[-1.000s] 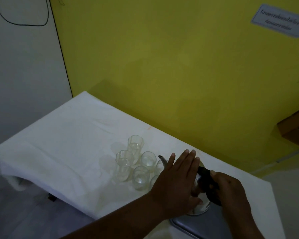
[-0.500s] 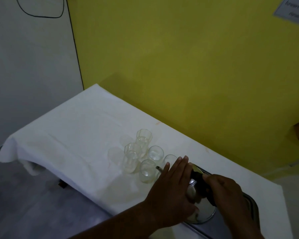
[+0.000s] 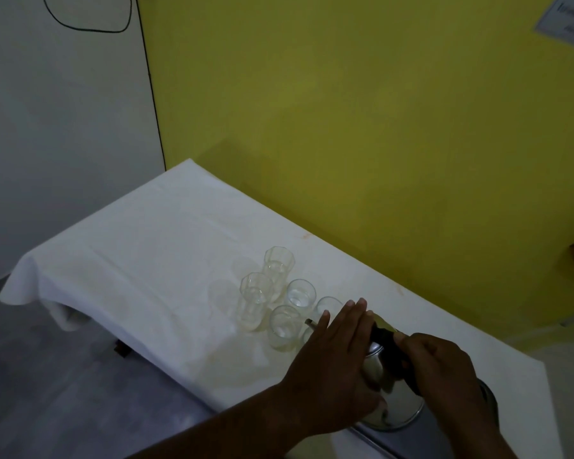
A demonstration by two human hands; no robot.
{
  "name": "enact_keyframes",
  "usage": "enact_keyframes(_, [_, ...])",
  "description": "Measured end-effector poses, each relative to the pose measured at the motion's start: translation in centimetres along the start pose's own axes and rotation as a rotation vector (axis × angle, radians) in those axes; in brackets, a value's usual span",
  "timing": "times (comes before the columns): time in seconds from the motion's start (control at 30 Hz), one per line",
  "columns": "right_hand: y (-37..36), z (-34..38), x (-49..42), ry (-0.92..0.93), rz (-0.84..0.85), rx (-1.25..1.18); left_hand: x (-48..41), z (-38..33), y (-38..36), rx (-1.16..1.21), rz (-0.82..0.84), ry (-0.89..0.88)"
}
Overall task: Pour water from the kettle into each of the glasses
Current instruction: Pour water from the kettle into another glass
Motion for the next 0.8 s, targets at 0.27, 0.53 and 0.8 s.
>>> enact_keyframes(0.27, [0.8, 0.2, -0.1, 0.007, -0.012, 0.067, -0.2, -0.5, 0.3, 0.019, -0.015, -0.001])
enact_keyframes(0.53, [1.0, -0.5, -0.4, 0.043, -0.008, 0.052, -0.5, -0.8, 0.3, 0.015, -0.005, -0.006])
enact_keyframes(0.8, [1.3, -0.7, -0.4, 0.067, 0.007, 0.095, -0.5, -1.0, -0.1, -0.001, 0.031, -0.002])
Point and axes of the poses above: each hand's wrist, its own x-axis away from the middle knuckle, its own y-axis out of the back of the hand, z = x × y, the point moved 5 cm from there along -x, towards the middle knuckle, and after that the axes turned 6 degrees about y, right-handed, at the moved point
